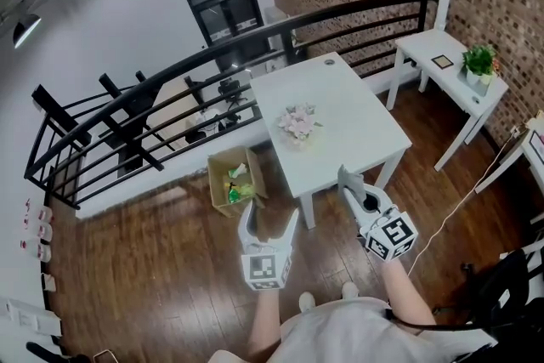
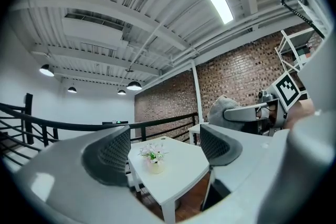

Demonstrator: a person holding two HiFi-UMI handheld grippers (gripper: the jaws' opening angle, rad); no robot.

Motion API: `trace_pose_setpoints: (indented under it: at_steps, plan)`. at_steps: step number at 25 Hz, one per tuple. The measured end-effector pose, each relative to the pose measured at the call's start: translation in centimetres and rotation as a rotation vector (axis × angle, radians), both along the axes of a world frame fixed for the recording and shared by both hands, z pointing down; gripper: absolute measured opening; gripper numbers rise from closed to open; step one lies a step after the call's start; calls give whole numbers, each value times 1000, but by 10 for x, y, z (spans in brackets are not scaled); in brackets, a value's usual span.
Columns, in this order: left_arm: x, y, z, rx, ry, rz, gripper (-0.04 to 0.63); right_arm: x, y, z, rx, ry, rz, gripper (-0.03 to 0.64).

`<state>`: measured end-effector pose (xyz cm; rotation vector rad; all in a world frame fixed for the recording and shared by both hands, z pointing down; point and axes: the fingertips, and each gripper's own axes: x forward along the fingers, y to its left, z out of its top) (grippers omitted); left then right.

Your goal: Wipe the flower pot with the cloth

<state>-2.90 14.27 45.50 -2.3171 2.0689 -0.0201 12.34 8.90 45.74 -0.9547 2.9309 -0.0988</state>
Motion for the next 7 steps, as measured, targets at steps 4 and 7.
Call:
trace_pose_setpoints:
  at_steps: [4, 7]
  plan:
    - [3, 8, -4, 25, -10, 8, 353, 1, 3, 4, -10, -1, -3, 7]
    - [4, 11, -3, 18, -5, 18, 377, -1, 5, 6, -17, 2, -8, 7]
